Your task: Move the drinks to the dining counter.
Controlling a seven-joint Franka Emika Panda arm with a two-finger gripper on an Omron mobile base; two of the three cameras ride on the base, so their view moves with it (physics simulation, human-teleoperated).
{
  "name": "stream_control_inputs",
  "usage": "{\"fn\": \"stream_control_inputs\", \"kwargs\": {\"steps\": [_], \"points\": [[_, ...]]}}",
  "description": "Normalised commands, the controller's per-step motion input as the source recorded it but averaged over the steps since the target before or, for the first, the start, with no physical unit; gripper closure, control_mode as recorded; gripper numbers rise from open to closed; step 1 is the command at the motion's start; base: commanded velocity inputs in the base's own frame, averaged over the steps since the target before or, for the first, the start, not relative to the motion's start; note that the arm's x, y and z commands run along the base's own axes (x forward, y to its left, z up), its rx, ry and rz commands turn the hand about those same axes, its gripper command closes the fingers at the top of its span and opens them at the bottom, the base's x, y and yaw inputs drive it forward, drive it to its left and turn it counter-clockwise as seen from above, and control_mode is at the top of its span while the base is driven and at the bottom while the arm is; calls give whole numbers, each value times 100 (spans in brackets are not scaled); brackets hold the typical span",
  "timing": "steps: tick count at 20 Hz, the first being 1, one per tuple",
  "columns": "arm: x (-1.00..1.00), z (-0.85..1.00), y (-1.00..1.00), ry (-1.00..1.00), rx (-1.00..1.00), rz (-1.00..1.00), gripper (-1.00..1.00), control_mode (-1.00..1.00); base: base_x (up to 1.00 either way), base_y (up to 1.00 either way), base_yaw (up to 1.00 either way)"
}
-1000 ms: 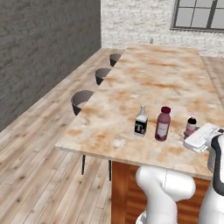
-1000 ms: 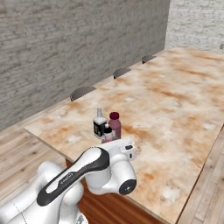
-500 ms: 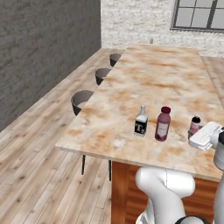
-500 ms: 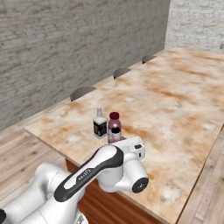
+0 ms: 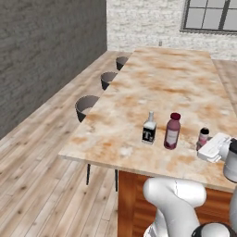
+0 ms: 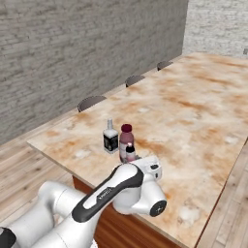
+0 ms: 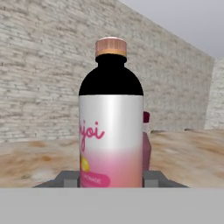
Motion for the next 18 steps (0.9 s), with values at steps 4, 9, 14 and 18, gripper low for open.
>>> {"fn": "stream_control_inputs", "kwargs": {"steps": [4,9,14,18], "points": [[31,-19,0,0,0,0,100,-100,0,0,0],[22,-20,0,0,0,0,100,-100,0,0,0],[15,-28,0,0,0,0,100,-100,0,0,0],[17,-25,0,0,0,0,100,-100,0,0,0]]}}
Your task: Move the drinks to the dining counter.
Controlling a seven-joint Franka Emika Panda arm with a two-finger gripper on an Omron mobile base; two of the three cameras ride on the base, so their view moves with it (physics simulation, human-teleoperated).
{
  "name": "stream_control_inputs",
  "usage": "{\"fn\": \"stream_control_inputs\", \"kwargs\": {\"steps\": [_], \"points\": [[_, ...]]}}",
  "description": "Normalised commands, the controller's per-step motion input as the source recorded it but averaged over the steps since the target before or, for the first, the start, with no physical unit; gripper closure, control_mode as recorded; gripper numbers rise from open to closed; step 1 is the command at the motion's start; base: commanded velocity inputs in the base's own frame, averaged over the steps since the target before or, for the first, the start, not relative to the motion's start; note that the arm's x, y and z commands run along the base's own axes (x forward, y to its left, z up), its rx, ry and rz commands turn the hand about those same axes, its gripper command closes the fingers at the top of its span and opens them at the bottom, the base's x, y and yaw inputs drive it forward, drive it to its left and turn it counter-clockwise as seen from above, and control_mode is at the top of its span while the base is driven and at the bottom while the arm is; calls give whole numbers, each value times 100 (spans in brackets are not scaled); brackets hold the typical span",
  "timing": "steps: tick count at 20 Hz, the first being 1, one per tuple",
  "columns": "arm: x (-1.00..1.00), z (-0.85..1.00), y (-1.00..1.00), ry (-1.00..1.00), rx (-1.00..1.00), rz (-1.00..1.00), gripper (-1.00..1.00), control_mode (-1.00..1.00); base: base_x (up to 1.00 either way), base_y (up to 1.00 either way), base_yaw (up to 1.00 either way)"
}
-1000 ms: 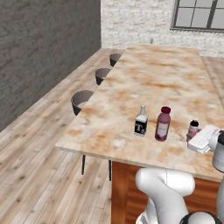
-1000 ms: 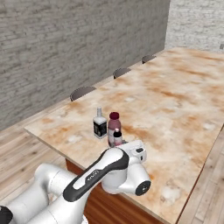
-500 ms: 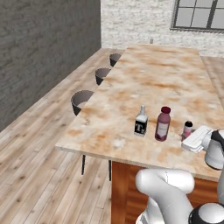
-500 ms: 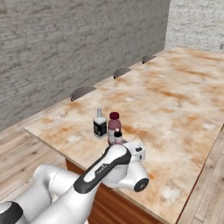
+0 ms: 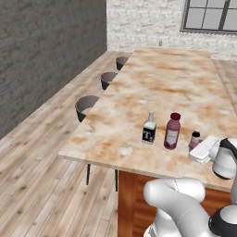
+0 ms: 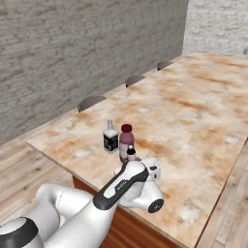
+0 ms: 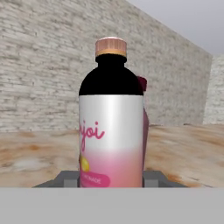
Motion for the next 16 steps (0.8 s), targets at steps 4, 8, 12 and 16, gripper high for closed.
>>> {"fn": "stream_control_inputs", "kwargs": {"steps": [4,8,12,16], "points": [[13,-25,0,0,0,0,100,-100,0,0,0],[10,-26,0,0,0,0,100,-100,0,0,0],[7,-26,-6,0,0,0,100,-100,0,0,0],[6,-25,-6,0,0,0,100,-100,0,0,0]]}}
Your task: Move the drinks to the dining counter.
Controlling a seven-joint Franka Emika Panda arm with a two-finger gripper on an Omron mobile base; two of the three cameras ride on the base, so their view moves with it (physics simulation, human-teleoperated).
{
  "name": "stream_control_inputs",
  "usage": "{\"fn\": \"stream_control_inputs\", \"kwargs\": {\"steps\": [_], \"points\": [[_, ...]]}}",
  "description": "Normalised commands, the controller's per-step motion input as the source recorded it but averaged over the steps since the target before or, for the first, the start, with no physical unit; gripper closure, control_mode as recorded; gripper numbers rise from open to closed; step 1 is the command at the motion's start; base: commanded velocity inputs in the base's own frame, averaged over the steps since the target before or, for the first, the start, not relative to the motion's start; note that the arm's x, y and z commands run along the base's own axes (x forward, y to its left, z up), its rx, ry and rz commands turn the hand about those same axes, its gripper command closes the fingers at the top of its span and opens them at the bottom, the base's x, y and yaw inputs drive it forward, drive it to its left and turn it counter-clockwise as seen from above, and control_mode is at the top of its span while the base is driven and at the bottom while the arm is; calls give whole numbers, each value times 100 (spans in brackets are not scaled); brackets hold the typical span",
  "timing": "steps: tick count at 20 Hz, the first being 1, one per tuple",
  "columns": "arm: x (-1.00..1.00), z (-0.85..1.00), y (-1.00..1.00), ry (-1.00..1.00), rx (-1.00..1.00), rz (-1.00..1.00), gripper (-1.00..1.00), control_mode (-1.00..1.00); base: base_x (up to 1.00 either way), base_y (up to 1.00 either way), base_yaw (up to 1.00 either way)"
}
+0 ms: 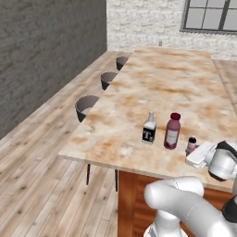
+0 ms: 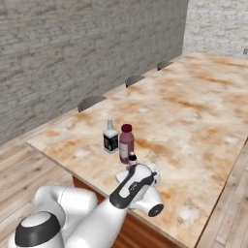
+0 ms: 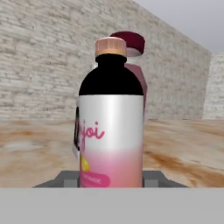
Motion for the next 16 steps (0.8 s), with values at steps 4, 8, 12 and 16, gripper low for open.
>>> {"fn": "stream_control_inputs", "kwargs": {"steps": [4,8,12,16], "points": [[8,-25,-8,0,0,0,100,-100,0,0,0],[12,-24,-9,0,0,0,100,-100,0,0,0],[18,-24,-10,0,0,0,100,-100,0,0,0],[8,-20,-2,0,0,0,100,-100,0,0,0]]}}
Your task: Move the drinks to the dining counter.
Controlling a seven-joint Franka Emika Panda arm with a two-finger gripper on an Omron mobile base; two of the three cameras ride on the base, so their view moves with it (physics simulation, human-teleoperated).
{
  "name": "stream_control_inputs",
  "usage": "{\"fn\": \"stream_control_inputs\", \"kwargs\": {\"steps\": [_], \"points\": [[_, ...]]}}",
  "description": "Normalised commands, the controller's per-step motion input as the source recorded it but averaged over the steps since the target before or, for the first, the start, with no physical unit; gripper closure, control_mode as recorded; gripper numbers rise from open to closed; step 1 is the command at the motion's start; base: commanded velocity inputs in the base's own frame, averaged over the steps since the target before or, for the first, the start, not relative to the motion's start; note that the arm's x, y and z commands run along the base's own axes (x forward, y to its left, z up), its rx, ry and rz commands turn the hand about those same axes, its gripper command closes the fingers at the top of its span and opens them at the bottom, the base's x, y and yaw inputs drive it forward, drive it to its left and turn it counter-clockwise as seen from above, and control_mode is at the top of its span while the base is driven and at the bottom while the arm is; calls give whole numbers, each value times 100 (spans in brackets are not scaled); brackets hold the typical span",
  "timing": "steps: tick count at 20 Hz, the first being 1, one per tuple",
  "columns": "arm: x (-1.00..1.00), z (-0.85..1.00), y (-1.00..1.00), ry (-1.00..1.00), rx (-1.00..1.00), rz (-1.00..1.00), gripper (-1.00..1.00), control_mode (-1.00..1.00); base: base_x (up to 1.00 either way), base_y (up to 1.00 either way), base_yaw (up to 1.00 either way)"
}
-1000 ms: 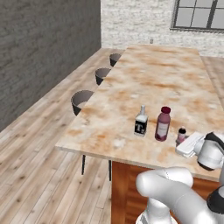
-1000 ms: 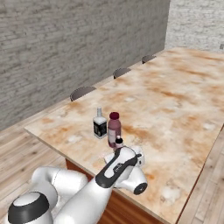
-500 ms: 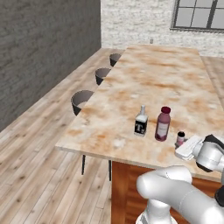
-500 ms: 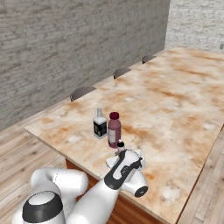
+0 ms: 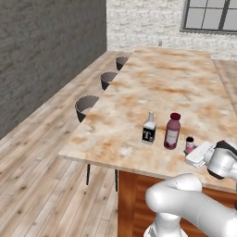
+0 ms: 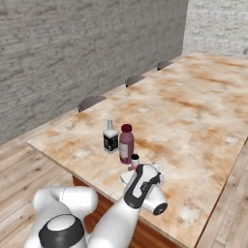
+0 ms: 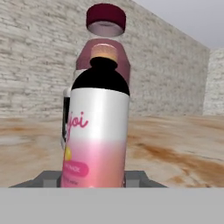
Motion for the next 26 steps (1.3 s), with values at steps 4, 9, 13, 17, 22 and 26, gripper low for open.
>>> {"fn": "stream_control_inputs", "kwargs": {"steps": [4,9,13,17,22,26], "points": [[0,-13,-2,0,0,0,100,-100,0,0,0],[0,-5,-5,0,0,0,-100,-100,0,0,0],[-6,0,-15,-3,0,0,-100,-100,0,0,0],[-25,0,-17,-6,0,0,-100,-100,0,0,0],[-36,3,0,-9,0,0,-100,-100,0,0,0],[-30,56,0,-3,0,0,-100,-100,0,0,0]]}}
